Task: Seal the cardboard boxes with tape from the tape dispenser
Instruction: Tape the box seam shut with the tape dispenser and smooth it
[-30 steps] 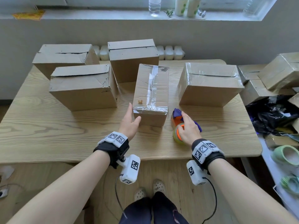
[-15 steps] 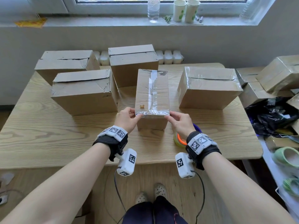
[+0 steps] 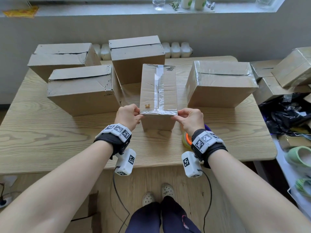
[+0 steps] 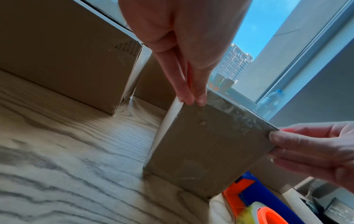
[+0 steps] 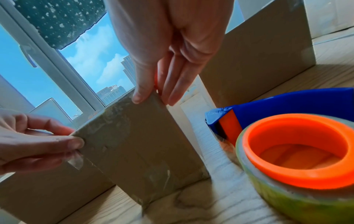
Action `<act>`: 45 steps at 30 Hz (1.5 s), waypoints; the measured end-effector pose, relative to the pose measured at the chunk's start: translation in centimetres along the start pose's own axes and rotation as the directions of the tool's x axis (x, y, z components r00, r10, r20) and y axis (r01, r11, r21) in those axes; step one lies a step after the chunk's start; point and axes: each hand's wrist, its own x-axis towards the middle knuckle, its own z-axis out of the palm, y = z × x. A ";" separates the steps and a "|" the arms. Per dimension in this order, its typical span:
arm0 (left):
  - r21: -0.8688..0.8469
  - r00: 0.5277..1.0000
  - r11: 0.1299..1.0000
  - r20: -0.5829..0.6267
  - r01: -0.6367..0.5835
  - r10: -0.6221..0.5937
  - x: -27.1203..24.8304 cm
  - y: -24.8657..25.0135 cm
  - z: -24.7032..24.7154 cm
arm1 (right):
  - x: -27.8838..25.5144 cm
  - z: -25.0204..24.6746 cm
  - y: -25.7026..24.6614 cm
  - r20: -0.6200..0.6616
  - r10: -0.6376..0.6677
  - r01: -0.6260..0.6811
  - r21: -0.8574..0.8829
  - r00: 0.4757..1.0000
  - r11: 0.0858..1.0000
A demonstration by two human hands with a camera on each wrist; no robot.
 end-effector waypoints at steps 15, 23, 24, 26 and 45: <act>0.275 0.977 0.947 0.178 -0.167 0.121 0.9 0.0 -1.6 | 0.9 -2.1 -1.2 0.242 -0.240 0.330 -0.472 0.940 0.817; 0.343 0.983 0.921 0.063 -0.183 0.172 0.7 0.0 -1.2 | 0.4 -1.5 -1.2 0.227 -0.279 0.360 -0.563 0.933 0.744; 0.353 0.980 0.914 0.059 -0.198 0.189 0.6 -0.1 -1.2 | 0.3 -1.4 -1.0 0.258 -0.312 0.405 -0.570 0.914 0.715; 0.380 0.965 0.889 0.049 -0.256 0.257 0.4 -0.4 -1.0 | 0.2 -0.8 -0.9 0.344 -0.440 0.557 -0.558 0.830 0.615; 0.393 0.938 0.853 0.104 -0.344 0.331 -1.4 -0.1 -0.3 | -0.1 0.3 -0.2 0.598 -0.438 0.740 -0.583 0.671 0.337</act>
